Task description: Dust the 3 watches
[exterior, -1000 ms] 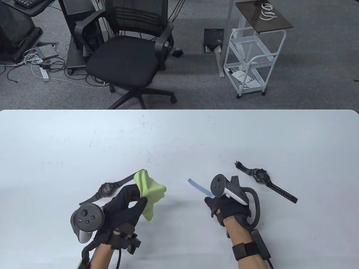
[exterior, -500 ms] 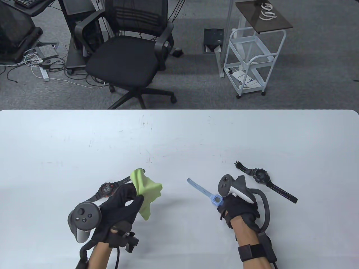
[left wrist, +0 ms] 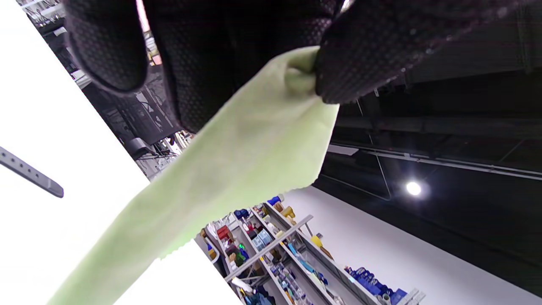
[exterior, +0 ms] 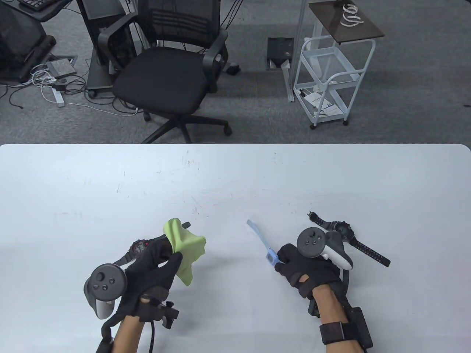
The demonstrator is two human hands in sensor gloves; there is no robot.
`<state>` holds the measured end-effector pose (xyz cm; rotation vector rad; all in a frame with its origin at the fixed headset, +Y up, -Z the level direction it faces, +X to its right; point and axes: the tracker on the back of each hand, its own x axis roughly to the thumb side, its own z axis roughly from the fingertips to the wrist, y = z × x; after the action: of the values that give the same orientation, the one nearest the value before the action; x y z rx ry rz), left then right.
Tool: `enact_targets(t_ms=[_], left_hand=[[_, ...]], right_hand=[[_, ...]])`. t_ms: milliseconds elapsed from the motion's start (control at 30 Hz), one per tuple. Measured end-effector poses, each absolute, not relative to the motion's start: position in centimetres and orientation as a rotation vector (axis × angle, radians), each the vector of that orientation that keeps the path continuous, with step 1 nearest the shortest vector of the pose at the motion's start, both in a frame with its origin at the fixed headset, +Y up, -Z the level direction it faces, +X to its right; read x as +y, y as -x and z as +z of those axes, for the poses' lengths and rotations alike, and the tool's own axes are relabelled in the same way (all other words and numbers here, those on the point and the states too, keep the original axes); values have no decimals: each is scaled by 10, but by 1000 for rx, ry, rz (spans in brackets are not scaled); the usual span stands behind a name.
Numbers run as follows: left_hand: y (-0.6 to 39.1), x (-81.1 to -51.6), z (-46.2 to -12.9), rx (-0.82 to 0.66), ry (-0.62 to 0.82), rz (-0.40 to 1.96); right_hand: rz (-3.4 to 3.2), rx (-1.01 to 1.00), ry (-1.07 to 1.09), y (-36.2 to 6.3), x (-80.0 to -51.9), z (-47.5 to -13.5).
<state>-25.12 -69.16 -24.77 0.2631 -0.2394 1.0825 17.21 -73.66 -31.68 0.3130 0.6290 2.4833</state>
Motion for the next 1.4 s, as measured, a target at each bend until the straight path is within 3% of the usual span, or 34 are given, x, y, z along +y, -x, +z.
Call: enact_targets(t_ms=[100, 200, 433, 633, 800, 967, 1067, 1200, 1400], left_hand=[[257, -690, -247, -214, -298, 1105], [264, -687, -246, -210, -344, 1129], [256, -676, -243, -405, -329, 1130], [214, -681, -245, -698, 6, 1129], [194, -690, -244, -803, 206, 1187], [192, -700, -245, -792, 224, 1237], [190, -707, -247, -683, 160, 1317], [187, -706, -245, -628, 139, 1151], [183, -707, -244, -585, 149, 1087]], right_hand=[[2278, 534, -438, -171, -722, -311], [2043, 574, -561, -163, -713, -305], [1952, 738, -781, -128, -703, -291], [1999, 790, -930, -97, -696, -277], [1998, 750, -912, -99, -698, -279], [1986, 715, -865, -107, -702, -284], [2006, 702, -860, -106, -704, -285], [2031, 666, -860, -102, -703, -283], [2068, 605, -842, -101, -704, -283]])
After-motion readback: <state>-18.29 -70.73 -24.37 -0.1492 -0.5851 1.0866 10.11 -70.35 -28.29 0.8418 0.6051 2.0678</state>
